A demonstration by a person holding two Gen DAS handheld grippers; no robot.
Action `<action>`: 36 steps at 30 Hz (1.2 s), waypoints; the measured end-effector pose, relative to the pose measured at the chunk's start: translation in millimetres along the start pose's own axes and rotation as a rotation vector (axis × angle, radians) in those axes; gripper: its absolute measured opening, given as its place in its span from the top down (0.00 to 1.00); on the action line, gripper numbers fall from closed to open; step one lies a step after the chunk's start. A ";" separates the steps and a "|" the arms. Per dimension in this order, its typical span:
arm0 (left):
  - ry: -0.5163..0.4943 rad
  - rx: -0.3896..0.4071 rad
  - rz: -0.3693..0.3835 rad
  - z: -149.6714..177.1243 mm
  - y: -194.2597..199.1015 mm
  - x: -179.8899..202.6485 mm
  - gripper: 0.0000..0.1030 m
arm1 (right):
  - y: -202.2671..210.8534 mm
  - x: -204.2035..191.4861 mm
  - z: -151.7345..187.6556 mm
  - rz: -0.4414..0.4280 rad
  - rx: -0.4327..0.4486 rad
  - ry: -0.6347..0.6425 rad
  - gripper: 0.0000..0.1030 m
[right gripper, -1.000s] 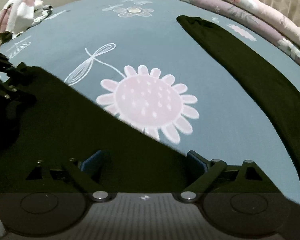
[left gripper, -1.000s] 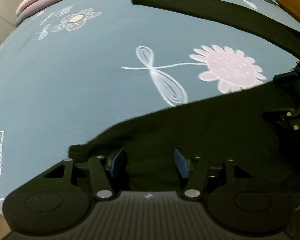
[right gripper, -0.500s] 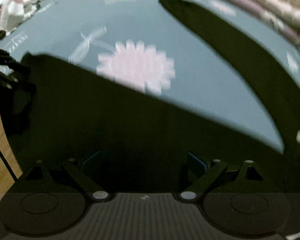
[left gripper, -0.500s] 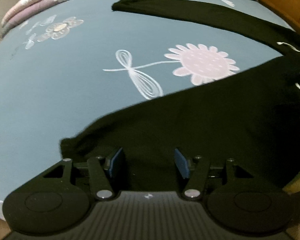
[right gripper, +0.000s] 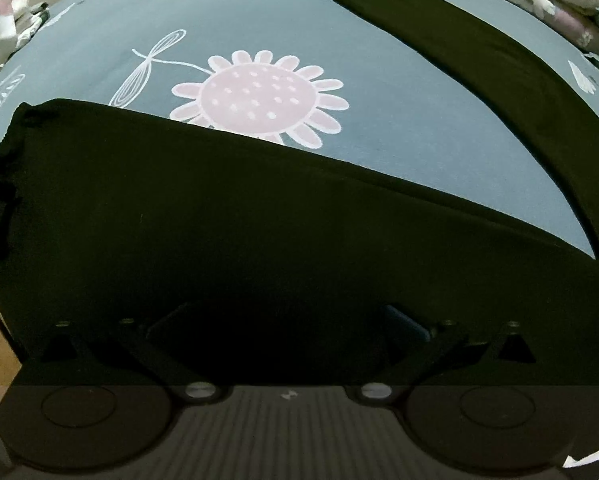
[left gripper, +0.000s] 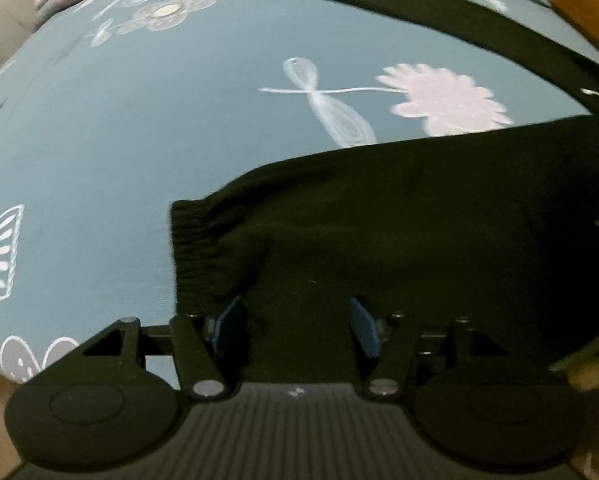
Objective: Fold clothes
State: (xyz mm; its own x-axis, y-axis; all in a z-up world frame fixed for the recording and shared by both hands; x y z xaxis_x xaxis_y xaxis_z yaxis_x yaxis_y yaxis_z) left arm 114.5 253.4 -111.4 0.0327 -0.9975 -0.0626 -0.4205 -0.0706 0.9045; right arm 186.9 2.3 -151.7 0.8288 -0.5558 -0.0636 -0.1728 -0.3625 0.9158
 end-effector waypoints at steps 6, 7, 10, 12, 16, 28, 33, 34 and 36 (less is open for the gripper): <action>0.021 -0.067 -0.008 24.7 -1.9 2.8 0.39 | 1.2 -3.0 0.7 0.015 0.012 0.004 0.00; 0.050 -0.076 -0.008 29.3 1.2 0.0 0.39 | 1.4 -3.2 0.8 0.016 0.017 0.004 0.00; 0.053 -0.093 -0.012 34.3 9.5 0.0 0.39 | 2.0 -4.5 2.8 0.018 0.038 0.017 0.00; 0.013 -0.060 -0.003 24.3 15.3 6.0 0.39 | 2.3 -4.8 3.8 0.019 0.049 0.022 0.00; -0.036 0.032 0.039 -6.5 15.5 18.6 0.39 | 2.2 -6.4 3.1 0.025 0.044 0.013 0.00; 0.034 -0.034 -0.038 -29.0 -18.0 -1.5 0.41 | 2.7 -7.4 5.2 0.026 0.046 0.020 0.00; -0.033 0.016 0.005 -30.6 10.5 24.7 0.38 | 24.5 -3.3 11.5 0.003 0.073 0.048 0.00; -0.066 0.024 0.017 -29.7 14.5 34.9 0.38 | 32.5 -1.2 16.2 -0.002 0.087 0.058 0.00; -0.142 0.028 0.030 -25.4 15.3 56.7 0.38 | 48.4 3.3 25.9 -0.011 0.115 0.076 0.00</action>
State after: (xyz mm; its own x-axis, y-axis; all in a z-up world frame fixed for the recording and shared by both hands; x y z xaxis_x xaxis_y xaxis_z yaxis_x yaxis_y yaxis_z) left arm 133.0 195.8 -90.4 -0.1082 -0.9894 -0.0970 -0.4443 -0.0391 0.8950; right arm 167.5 -36.5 -117.9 0.8684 -0.4943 -0.0394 -0.2195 -0.4545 0.8633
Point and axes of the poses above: each gripper's, at about its wrist camera, not at the fingertips, and y roughly against the way its jaws point, x to its right, z to its underside, the point moved 6 cm from there along -y, roughly the way its jaws point, and after that the axes turned 2 degrees about -z, right-handed, at the moved point
